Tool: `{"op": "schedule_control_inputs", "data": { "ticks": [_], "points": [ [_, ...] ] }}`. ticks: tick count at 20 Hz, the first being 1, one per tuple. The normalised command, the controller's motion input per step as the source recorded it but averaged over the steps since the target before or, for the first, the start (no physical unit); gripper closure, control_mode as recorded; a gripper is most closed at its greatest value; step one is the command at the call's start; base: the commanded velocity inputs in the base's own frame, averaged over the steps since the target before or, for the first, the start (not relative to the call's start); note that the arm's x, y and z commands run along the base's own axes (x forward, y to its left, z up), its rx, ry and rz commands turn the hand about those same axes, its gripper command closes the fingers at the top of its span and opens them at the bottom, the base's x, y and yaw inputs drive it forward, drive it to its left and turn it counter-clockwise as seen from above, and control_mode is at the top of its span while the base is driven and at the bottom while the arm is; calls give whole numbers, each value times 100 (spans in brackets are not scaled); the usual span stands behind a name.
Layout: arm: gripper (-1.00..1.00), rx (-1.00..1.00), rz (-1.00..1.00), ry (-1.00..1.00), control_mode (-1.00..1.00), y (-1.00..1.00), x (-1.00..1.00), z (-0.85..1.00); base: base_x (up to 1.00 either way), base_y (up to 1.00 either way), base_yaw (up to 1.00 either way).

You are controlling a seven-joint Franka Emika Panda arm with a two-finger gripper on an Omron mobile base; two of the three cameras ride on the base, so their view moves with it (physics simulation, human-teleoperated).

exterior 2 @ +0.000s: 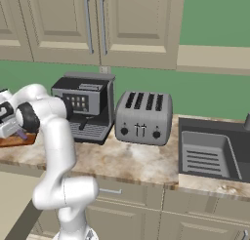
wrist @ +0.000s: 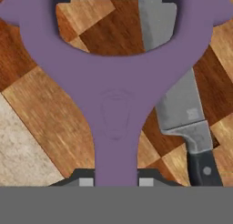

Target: Open the drawer on the left and place the cutting tools on the cutting board.

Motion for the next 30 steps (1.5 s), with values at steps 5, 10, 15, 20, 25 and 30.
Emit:
{"op": "schedule_control_inputs", "data": {
  "ticks": [5,10,15,20,25,30],
  "points": [
    [100,-1,7,-6,-100,24,8,-2,0,0,0],
    [100,0,4,-9,-100,13,0,-4,0,0,0],
    [100,0,2,-4,-100,1,0,-7,0,0,0],
    [-100,1,3,1,-100,-8,0,-22,0,0,0],
    [-100,0,1,0,-100,-7,0,-5,0,0,0],
    [-100,2,0,-2,-100,-7,-5,14,0,0,0]
  ]
}}
